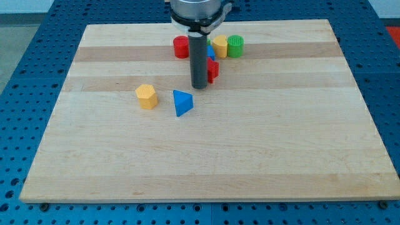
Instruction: Move your arm to the blue triangle
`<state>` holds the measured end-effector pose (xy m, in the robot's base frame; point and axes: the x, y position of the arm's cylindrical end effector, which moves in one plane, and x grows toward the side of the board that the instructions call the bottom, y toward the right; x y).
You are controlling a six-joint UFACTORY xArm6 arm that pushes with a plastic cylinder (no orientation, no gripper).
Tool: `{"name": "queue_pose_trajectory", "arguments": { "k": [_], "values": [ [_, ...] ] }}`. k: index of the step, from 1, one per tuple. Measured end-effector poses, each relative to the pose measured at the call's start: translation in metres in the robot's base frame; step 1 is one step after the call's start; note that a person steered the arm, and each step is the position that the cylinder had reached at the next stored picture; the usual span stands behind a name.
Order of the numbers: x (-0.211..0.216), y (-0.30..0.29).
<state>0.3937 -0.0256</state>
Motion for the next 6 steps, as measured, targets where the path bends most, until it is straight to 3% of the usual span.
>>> {"name": "queue_pose_trajectory", "arguments": {
  "k": [2,3,5,6],
  "values": [
    [0.000,-0.019],
    [0.015,0.029],
    [0.105,0.036],
    [0.116,-0.016]
  ]
}}
